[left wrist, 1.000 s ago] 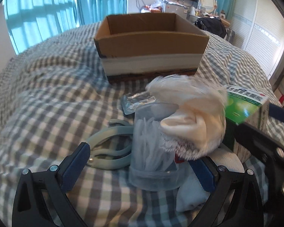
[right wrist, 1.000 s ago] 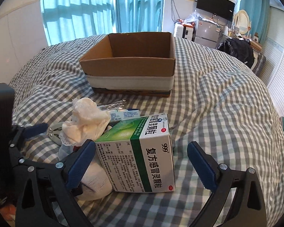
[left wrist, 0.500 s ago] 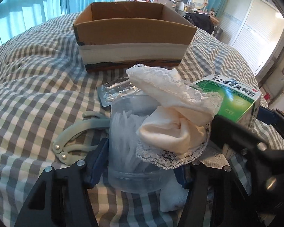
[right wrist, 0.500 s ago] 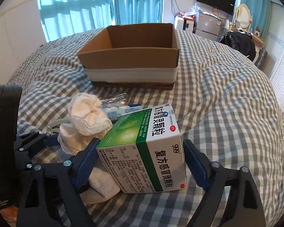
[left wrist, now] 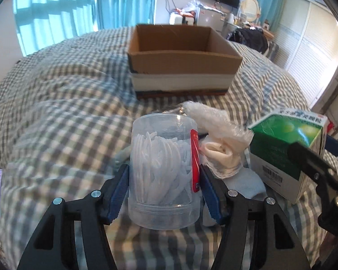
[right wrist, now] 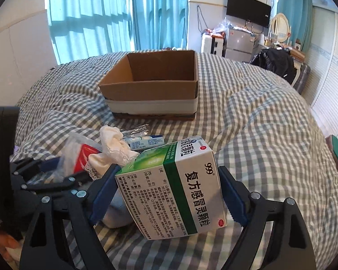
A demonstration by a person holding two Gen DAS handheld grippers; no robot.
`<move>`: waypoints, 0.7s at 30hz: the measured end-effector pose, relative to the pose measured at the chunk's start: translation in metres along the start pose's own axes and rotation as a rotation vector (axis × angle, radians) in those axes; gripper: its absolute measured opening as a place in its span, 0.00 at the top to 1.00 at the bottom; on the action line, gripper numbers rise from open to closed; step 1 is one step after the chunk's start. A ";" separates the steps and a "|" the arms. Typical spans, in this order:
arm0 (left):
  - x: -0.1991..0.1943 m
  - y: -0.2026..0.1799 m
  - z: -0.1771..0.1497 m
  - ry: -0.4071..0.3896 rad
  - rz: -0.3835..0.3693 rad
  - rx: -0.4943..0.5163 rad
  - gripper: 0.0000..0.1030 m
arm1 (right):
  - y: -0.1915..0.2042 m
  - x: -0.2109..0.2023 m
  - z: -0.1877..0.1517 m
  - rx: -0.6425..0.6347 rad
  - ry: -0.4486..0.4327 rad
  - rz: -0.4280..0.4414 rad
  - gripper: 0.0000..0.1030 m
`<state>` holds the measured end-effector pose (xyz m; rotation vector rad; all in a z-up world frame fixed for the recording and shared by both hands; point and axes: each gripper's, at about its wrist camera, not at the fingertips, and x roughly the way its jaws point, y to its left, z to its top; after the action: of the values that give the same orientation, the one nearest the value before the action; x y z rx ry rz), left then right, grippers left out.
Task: Organize objects
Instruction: 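Grasp the green medicine box with the right tool while the left tool grasps the clear container, then carry both items over the cardboard box and open both tools to drop them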
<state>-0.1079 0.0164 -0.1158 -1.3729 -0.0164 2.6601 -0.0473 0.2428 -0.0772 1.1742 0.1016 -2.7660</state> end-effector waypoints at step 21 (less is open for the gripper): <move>-0.101 0.017 0.066 -0.247 0.034 -0.045 0.39 | 0.020 -0.095 0.052 -0.111 -0.213 -0.027 0.18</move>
<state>-0.1061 -0.0103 0.0029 -1.0555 -0.0815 2.8566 -0.0165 0.2264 0.0272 0.8530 0.2468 -2.8465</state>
